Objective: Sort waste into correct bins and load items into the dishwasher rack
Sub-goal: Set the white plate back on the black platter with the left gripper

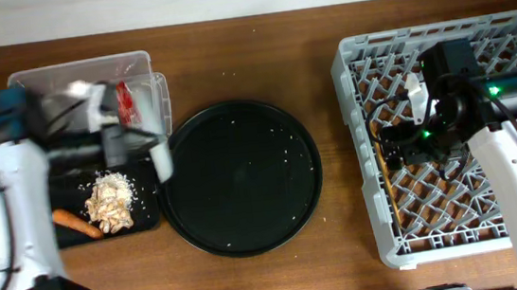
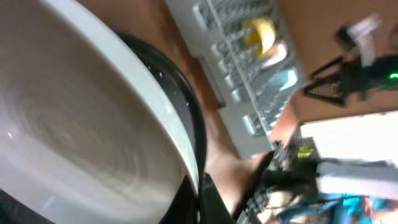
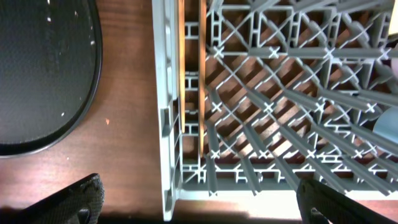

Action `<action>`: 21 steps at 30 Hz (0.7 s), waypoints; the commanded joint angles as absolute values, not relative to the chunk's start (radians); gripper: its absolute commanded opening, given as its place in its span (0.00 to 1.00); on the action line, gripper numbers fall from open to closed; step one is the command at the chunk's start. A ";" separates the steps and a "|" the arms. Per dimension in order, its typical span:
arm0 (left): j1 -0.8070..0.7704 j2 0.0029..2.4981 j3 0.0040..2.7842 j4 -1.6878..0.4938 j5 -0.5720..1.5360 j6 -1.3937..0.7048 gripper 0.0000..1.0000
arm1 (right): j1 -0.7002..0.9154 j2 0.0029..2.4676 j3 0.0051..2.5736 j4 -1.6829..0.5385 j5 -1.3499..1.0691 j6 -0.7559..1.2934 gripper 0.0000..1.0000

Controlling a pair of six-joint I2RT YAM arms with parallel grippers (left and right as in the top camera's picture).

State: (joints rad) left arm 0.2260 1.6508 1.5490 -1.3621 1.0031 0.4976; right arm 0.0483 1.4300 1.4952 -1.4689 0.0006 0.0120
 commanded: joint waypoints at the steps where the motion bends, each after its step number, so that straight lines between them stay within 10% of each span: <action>1: -0.039 1.635 1.552 -1.170 0.741 0.159 0.00 | 0.043 1.430 1.495 -1.471 0.012 0.015 0.98; 7: -0.491 1.767 1.552 -1.017 0.220 0.010 0.00 | 0.043 1.430 1.495 -1.474 0.011 0.015 0.98; 14: -0.647 1.970 1.552 -1.010 0.108 -0.012 0.00 | 0.044 1.430 1.495 -1.474 0.008 0.015 0.98; 16: -0.650 1.978 1.552 -1.018 0.108 -0.012 0.17 | 0.044 1.430 1.495 -1.474 0.008 0.015 0.98; 18: -0.642 1.970 1.556 -1.039 0.108 -0.012 0.64 | 0.044 1.430 1.495 -1.474 0.008 0.015 0.98; 21: -0.577 1.879 1.563 -1.102 0.097 -0.040 0.77 | 0.044 1.430 1.495 -1.468 0.007 0.015 0.98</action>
State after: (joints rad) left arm -0.6342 1.9575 1.5482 -1.0729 0.1150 -0.0124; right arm 0.0483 1.4300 1.4940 -1.4700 0.0002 0.0113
